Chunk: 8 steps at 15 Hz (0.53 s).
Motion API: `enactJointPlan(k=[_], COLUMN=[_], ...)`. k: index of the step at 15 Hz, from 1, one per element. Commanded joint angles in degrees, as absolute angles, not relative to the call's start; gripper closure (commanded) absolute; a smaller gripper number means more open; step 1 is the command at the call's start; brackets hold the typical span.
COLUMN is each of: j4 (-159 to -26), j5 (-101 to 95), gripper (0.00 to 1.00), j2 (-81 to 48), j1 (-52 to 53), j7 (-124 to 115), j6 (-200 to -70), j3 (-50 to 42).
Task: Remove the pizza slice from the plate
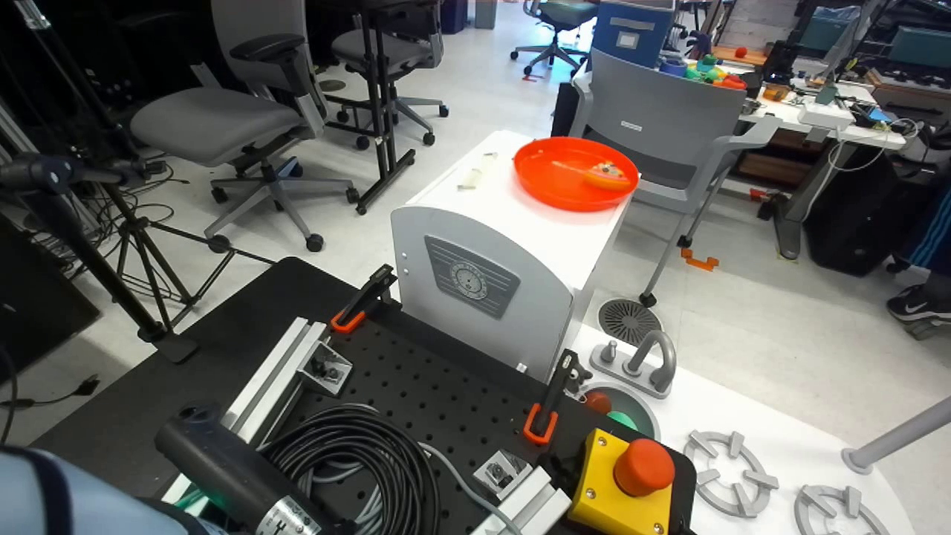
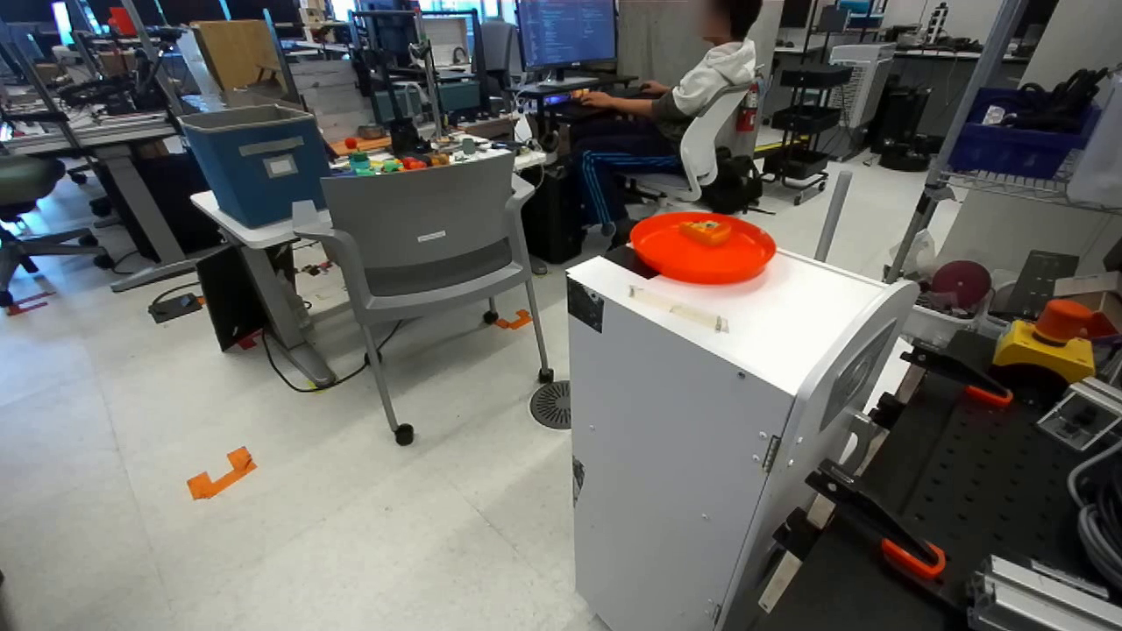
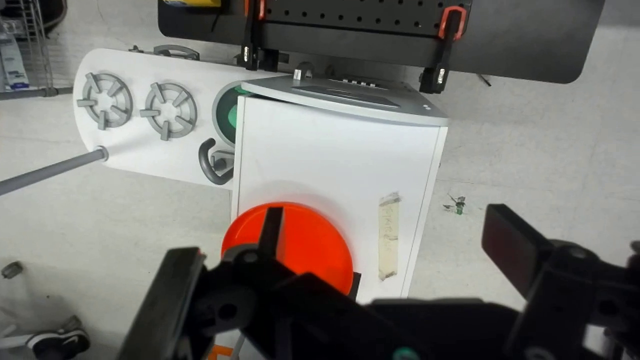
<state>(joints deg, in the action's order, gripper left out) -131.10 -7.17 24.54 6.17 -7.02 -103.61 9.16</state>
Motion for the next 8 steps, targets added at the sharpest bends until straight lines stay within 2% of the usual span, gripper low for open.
enactJointPlan(k=[1, 8], j4=[-133.48, -138.22], j5=[-4.53, 0.58], gripper=[0.00, 0.00], j2=[28.03, 34.43], j1=[6.03, 3.72], j7=[-3.85, -2.30], j6=[-105.31, -106.33], j3=[5.99, 0.11])
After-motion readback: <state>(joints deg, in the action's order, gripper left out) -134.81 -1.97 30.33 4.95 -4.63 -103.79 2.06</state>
